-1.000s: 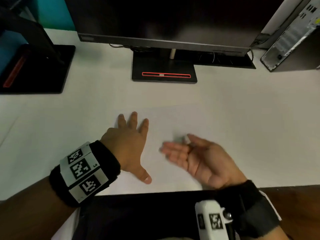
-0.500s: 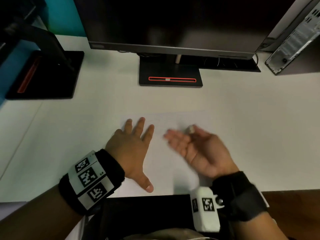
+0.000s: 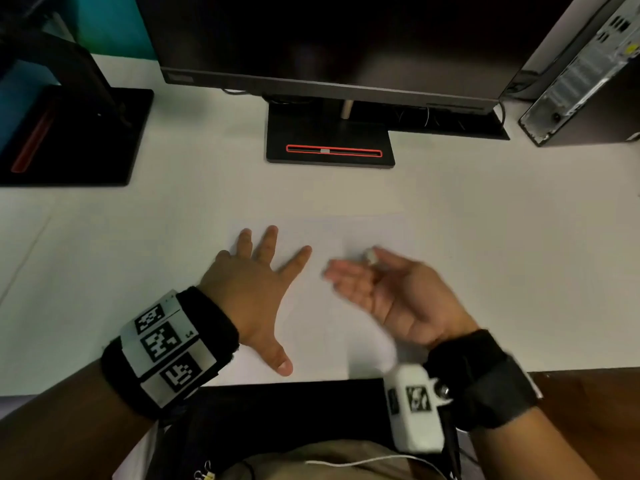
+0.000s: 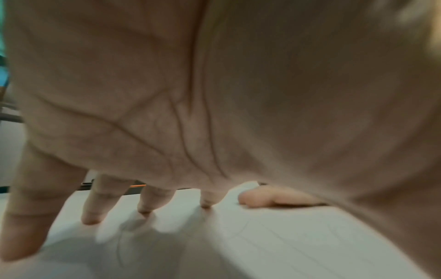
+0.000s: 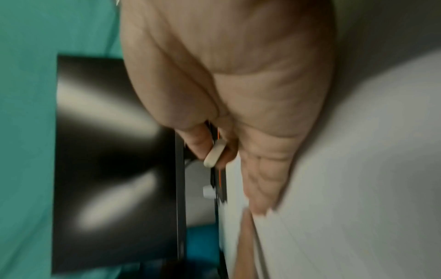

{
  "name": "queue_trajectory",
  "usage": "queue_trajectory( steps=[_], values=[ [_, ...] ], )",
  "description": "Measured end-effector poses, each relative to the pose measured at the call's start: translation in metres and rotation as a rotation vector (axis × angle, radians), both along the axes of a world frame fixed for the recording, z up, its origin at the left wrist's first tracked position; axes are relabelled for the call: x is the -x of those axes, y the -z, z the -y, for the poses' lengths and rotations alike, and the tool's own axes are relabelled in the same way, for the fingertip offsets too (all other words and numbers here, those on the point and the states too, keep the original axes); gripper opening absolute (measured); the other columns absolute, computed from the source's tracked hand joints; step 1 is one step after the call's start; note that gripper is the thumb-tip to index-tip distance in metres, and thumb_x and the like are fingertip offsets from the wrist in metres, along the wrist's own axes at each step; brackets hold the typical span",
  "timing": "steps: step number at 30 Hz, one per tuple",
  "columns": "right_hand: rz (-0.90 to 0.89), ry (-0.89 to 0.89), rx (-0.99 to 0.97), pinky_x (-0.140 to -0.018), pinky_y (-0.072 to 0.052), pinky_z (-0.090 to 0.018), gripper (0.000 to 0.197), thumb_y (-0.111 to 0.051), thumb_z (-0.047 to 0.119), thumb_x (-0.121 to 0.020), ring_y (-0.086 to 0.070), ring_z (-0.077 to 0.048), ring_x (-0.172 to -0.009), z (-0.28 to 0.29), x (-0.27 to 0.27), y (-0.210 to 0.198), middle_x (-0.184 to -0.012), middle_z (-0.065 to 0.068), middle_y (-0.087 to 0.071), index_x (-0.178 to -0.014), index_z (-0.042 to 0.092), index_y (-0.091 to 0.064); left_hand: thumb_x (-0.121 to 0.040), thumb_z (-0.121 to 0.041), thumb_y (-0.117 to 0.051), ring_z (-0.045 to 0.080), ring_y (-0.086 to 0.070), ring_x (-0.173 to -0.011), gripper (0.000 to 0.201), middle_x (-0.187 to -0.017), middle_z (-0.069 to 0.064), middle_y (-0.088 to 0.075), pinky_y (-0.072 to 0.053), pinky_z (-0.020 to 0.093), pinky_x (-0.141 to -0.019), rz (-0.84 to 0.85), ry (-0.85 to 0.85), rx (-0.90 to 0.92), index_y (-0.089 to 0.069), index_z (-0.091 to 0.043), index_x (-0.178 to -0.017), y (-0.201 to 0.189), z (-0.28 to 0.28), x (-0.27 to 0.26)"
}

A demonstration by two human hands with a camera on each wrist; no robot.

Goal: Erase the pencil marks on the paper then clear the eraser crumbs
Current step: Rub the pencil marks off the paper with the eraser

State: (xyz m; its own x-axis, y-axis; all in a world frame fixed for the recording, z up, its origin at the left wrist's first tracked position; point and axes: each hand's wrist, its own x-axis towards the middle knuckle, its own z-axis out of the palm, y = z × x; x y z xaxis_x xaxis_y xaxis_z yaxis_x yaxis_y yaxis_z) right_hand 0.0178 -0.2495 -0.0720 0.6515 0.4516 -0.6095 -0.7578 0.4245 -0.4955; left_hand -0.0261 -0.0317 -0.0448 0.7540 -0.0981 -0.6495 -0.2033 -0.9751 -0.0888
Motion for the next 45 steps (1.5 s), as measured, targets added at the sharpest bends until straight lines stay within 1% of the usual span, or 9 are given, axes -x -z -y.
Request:
queue_trajectory(
  steps=[2,5,8,12,19,23,29,34,45],
  values=[
    [0.076,0.375,0.011,-0.098,-0.056,-0.037,0.029,-0.051,0.019,-0.094,-0.063,-0.032,-0.11,0.021,-0.03,-0.003,-0.121,-0.025,-0.06,-0.074,0.008,-0.068,-0.045,-0.087,-0.077,0.049,0.016,-0.15,0.162,-0.161,0.017,0.035,-0.027,0.055,-0.119,-0.008,-0.005,0.003,0.038,-0.038,-0.148,-0.001,0.002,-0.001],
    [0.214,0.605,0.056,-0.089,-0.059,-0.038,0.03,-0.045,0.021,-0.104,-0.069,-0.031,-0.102,0.036,-0.043,-0.011,-0.117,-0.018,-0.063,-0.076,0.015,-0.055,-0.045,-0.084,-0.08,0.05,0.016,-0.15,0.164,-0.161,0.018,0.035,-0.028,0.057,-0.118,-0.017,-0.015,-0.002,0.038,-0.036,-0.149,-0.002,0.005,-0.002],
    [0.191,0.296,0.019,-0.081,-0.062,-0.037,0.027,-0.043,0.021,-0.104,-0.069,-0.035,-0.103,0.015,-0.022,-0.012,-0.118,-0.024,-0.064,-0.084,0.009,-0.055,-0.047,-0.088,-0.075,0.051,0.017,-0.149,0.161,-0.16,0.019,0.035,-0.028,0.058,-0.117,-0.015,-0.036,0.005,0.036,-0.032,-0.15,-0.001,0.008,-0.001],
    [0.093,-0.286,0.047,-0.096,-0.057,-0.045,0.028,-0.047,0.021,-0.101,-0.065,-0.044,-0.113,-0.006,-0.005,-0.005,-0.125,-0.036,-0.063,-0.099,-0.002,-0.062,-0.052,-0.091,-0.07,0.055,0.018,-0.147,0.156,-0.159,0.023,0.035,-0.027,0.062,-0.117,-0.017,-0.094,0.024,0.032,-0.03,-0.153,0.0,0.017,0.0],
    [0.272,0.676,0.076,-0.082,-0.058,-0.035,0.026,-0.047,0.02,-0.102,-0.068,-0.03,-0.097,0.042,-0.068,-0.011,-0.106,-0.014,-0.067,-0.079,0.015,-0.057,-0.051,-0.089,-0.072,0.051,0.024,-0.147,0.156,-0.161,0.022,0.03,-0.01,0.067,-0.12,0.006,-0.085,0.036,0.025,-0.026,-0.156,0.0,0.017,0.001],
    [0.511,0.169,0.34,-0.065,-0.049,-0.032,0.02,-0.058,0.018,-0.097,-0.06,-0.021,-0.068,0.04,-0.032,-0.023,-0.076,-0.007,-0.063,-0.078,0.015,-0.063,-0.056,-0.083,-0.076,0.042,0.024,-0.15,0.152,-0.164,0.012,0.029,-0.008,0.065,-0.121,0.031,-0.013,0.107,0.019,-0.022,-0.158,-0.001,0.017,0.0],
    [0.939,-0.956,0.998,-0.064,-0.054,-0.028,0.019,-0.064,0.025,-0.095,-0.069,-0.012,-0.058,0.035,0.019,-0.037,-0.07,-0.001,-0.074,-0.08,0.013,-0.068,-0.063,-0.072,-0.081,0.039,0.027,-0.15,0.131,-0.163,0.006,0.034,-0.011,0.069,-0.119,-0.043,-0.029,0.206,0.021,-0.064,-0.145,-0.005,0.02,-0.004],
    [1.112,-0.929,1.245,-0.054,-0.042,-0.02,0.023,-0.061,0.025,-0.093,-0.057,-0.007,-0.053,0.031,0.015,-0.037,-0.06,0.005,-0.063,-0.07,0.021,-0.058,-0.057,-0.082,-0.076,0.043,0.032,-0.147,0.135,-0.158,0.009,0.041,-0.008,0.072,-0.117,-0.045,-0.011,0.161,0.027,-0.065,-0.142,0.001,0.022,-0.002],
    [1.394,-0.985,1.185,-0.053,-0.035,-0.023,0.028,-0.06,0.027,-0.093,-0.044,-0.012,-0.051,0.014,0.03,-0.024,-0.054,0.006,-0.047,-0.068,0.018,-0.049,-0.057,-0.083,-0.075,0.041,0.033,-0.147,0.136,-0.157,0.009,0.043,-0.01,0.07,-0.118,-0.059,-0.018,0.121,0.03,-0.065,-0.141,-0.001,0.025,-0.002]
  ],
)
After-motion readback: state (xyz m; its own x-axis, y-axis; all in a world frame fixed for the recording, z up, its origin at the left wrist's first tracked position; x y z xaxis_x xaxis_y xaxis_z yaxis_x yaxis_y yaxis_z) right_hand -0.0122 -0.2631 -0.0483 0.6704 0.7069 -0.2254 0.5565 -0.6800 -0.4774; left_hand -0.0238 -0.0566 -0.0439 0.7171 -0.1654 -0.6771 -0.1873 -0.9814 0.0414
